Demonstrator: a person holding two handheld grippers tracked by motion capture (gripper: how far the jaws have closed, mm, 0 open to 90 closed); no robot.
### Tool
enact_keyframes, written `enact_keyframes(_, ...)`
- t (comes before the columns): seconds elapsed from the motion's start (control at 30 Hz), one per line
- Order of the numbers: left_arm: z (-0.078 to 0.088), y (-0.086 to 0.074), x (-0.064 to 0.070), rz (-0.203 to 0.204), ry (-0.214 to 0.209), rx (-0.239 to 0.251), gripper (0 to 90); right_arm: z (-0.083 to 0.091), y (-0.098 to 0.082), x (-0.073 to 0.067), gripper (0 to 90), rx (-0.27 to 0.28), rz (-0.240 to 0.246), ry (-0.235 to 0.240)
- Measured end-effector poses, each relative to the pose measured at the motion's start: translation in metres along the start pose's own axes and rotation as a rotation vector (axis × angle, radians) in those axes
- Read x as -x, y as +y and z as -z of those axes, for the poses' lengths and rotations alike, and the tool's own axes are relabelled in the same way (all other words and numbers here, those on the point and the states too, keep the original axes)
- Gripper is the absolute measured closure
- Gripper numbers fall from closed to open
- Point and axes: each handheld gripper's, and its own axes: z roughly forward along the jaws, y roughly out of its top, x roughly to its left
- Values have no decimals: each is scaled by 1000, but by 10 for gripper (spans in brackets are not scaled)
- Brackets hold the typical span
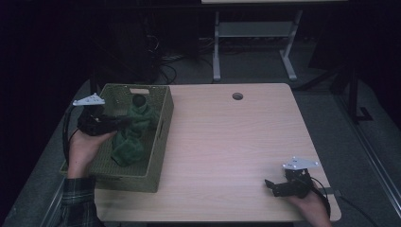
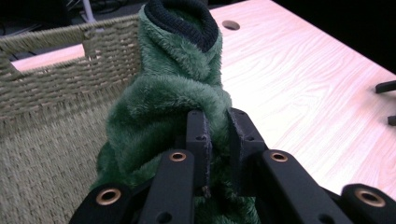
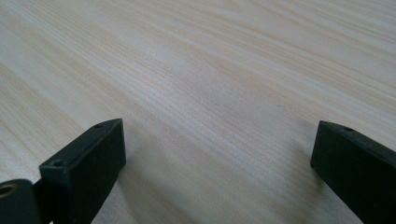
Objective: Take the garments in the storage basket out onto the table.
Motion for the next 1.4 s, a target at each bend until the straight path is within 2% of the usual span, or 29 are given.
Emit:
enact_keyframes(0.47,24,25,7,-19,-34,53,800,0,0,0,28,1,0,0)
enact_keyframes(0.7,35,44,15,-46,-48,73,800,0,0,0,29,1,-1,-1)
enact_keyframes(0.73,37,51,18,-60,-52,80,800,0,0,0,29,1,-2,-2)
enact_keyframes(0.87,40,60,23,-74,-54,87,800,0,0,0,28,1,-1,-3)
enact_keyframes(0.9,41,66,27,-83,-62,96,800,0,0,0,28,1,-2,-3)
enact_keyframes(1.27,38,93,48,-125,-118,143,801,0,0,0,28,1,-1,-4)
enact_keyframes(1.4,27,102,61,-146,-153,147,800,0,0,1,29,1,0,-4)
